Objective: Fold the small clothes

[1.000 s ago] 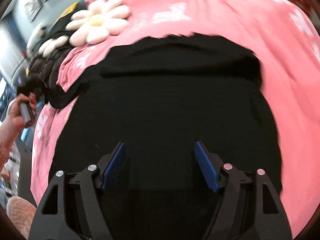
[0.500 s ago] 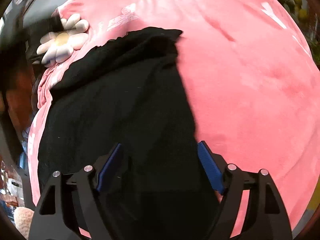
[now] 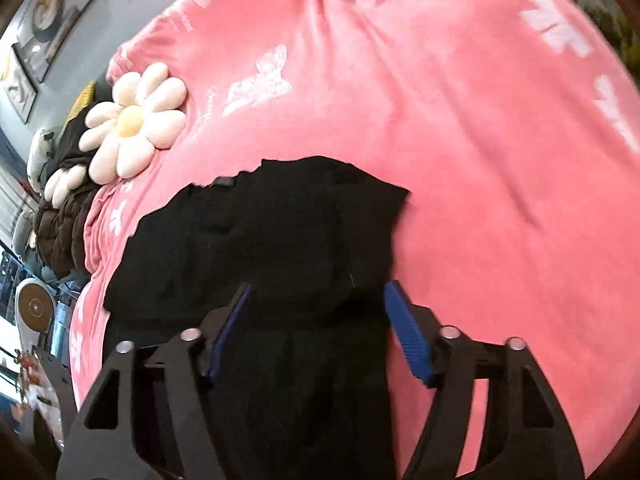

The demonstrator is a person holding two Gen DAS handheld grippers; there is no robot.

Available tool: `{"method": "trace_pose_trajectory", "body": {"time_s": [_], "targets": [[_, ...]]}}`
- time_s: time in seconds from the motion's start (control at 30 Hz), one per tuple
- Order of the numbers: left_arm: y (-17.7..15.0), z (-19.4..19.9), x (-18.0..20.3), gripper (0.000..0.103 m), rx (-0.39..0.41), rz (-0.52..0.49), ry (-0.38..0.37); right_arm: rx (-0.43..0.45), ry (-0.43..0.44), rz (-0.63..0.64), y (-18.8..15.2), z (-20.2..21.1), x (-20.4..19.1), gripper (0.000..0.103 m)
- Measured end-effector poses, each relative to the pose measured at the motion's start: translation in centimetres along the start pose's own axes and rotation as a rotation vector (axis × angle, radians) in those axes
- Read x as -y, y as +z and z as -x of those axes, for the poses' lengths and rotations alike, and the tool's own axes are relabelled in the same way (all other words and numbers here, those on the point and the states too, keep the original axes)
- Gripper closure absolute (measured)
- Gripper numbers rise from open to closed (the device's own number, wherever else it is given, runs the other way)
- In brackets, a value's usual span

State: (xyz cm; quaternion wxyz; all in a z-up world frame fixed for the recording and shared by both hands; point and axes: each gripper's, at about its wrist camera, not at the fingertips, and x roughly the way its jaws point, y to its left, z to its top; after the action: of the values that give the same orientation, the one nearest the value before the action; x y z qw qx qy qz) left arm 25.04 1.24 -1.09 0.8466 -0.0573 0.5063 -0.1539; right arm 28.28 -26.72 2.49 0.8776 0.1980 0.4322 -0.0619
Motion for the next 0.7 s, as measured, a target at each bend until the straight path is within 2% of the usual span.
{"method": "trace_pose_trajectory", "body": {"time_s": [0.17, 0.2, 0.23, 0.3, 0.33, 0.37, 0.5, 0.57, 0.6, 0.67, 0.7], "targets": [[-0.5, 0.8, -1.8, 0.034, -0.007, 0.050, -0.020, -0.072, -0.039, -0.065, 1.5, -5.6, 0.4, 0.046], [-0.6, 0.8, -1.9, 0.034, -0.009, 0.051, -0.017, -0.074, -0.048, -0.055, 1.4, -6.2, 0.1, 0.050], [-0.7, 0.9, -2.1, 0.034, -0.008, 0.050, -0.020, -0.073, -0.064, -0.037, 1.3, -6.5, -0.2, 0.056], [-0.9, 1.1, -2.5, 0.034, -0.005, 0.048, -0.018, -0.076, -0.075, 0.006, 1.3, -6.7, -1.1, 0.094], [-1.1, 1.1, -2.7, 0.034, -0.006, 0.045, -0.018, -0.066, -0.064, 0.019, 1.6, -6.3, -1.5, 0.097], [-1.0, 1.2, -2.9, 0.034, -0.006, 0.042, -0.020, -0.042, -0.043, 0.036, 2.0, -5.5, -2.1, 0.099], [-0.6, 1.4, -3.5, 0.034, 0.005, 0.050, -0.014, 0.170, 0.042, 0.090, 4.4, 1.3, -4.8, 0.099], [-0.4, 1.4, -3.9, 0.034, 0.012, 0.064, -0.007, 0.235, -0.033, 0.133, 4.9, 2.4, -4.5, 0.099], [-0.2, 1.3, -4.0, 0.034, 0.013, 0.067, -0.004, 0.204, -0.077, 0.144, 4.9, 1.3, -3.9, 0.099], [0.0, 1.2, -4.2, 0.034, 0.012, 0.076, 0.010, 0.019, -0.168, 0.078, 3.8, -3.5, -0.4, 0.099], [0.1, 1.2, -4.2, 0.034, 0.012, 0.081, 0.012, -0.050, -0.180, 0.050, 3.2, -4.7, 0.7, 0.098]]}}
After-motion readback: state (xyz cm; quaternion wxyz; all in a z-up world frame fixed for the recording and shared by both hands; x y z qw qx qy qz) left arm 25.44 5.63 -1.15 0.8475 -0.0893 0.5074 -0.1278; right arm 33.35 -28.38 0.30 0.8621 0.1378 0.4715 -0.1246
